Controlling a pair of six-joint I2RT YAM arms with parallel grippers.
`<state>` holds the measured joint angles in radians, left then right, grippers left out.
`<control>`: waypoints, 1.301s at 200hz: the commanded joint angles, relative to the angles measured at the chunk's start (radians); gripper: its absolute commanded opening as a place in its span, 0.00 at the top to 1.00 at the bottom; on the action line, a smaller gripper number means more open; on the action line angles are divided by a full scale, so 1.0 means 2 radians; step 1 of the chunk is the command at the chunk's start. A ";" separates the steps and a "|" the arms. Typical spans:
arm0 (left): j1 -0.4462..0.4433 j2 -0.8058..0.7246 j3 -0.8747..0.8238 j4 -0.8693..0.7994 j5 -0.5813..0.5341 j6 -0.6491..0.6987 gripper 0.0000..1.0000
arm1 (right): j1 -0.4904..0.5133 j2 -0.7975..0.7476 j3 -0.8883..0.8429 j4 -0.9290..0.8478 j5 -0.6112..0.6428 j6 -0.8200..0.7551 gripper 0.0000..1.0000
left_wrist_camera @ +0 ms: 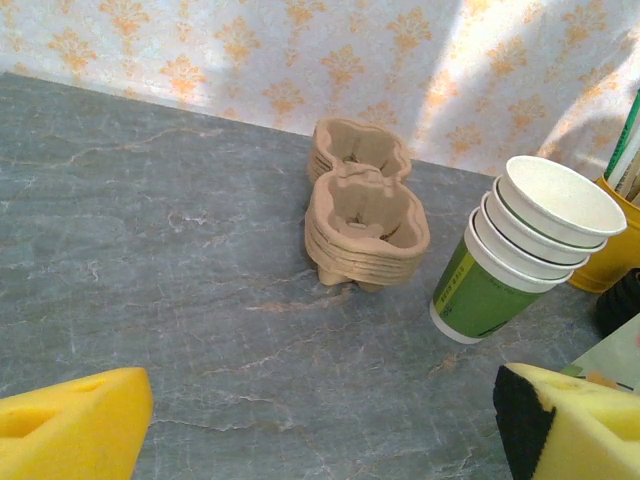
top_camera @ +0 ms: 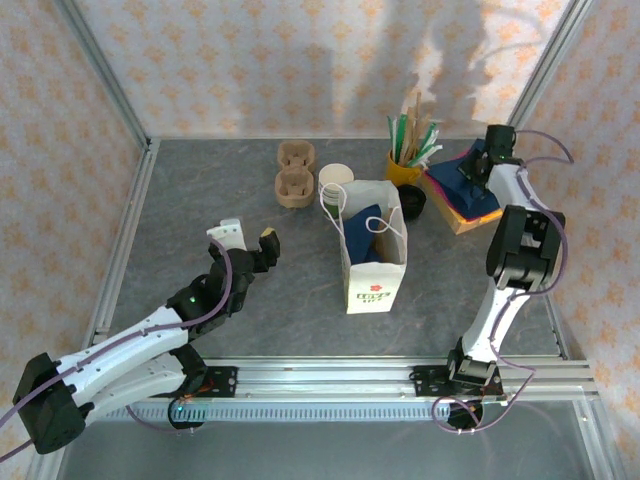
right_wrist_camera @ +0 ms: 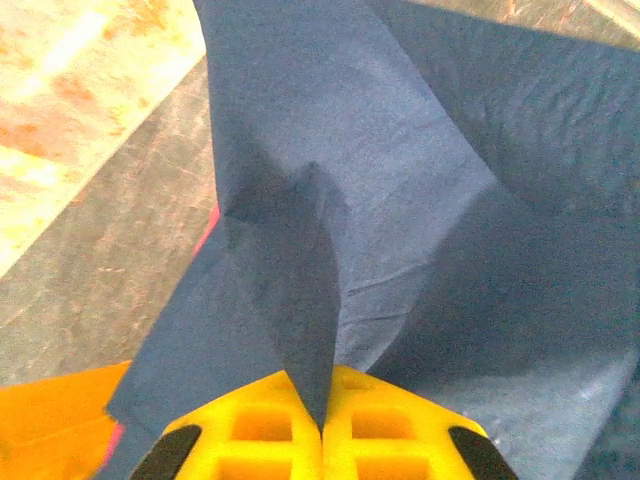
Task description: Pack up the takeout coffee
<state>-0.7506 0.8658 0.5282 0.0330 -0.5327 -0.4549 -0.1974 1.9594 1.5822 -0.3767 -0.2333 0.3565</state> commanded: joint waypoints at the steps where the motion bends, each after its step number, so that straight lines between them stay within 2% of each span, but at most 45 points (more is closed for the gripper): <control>1: 0.004 -0.005 -0.004 -0.008 -0.015 -0.001 0.10 | -0.004 -0.070 -0.015 0.011 0.011 0.012 0.97; 32: 0.003 -0.001 0.001 -0.002 -0.011 0.005 0.10 | -0.004 -0.143 -0.056 0.039 -0.015 0.038 1.00; 86: 0.003 0.001 0.004 -0.002 -0.009 0.008 0.10 | -0.004 -0.242 -0.070 0.022 -0.055 0.043 1.00; 123: 0.004 0.002 0.001 0.009 -0.003 0.007 0.10 | -0.004 -0.303 -0.078 0.011 -0.107 0.057 1.00; 157: 0.003 0.011 0.006 0.012 -0.001 0.011 0.10 | -0.004 -0.350 -0.083 0.017 -0.219 0.095 1.00; 183: 0.003 0.016 0.005 0.019 -0.001 0.011 0.10 | 0.002 -0.366 -0.089 0.009 -0.345 0.129 1.00; 205: 0.003 0.021 0.005 0.022 0.004 0.006 0.10 | 0.033 -0.382 -0.102 0.005 -0.401 0.153 1.00; 260: 0.003 0.021 0.005 0.019 0.005 0.004 0.10 | 0.134 -0.443 -0.159 0.032 -0.394 0.219 1.00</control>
<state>-0.7506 0.9081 0.5282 0.0498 -0.5247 -0.4446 0.0124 1.1458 1.3075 -0.3588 -0.9890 0.7029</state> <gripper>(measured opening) 0.903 0.046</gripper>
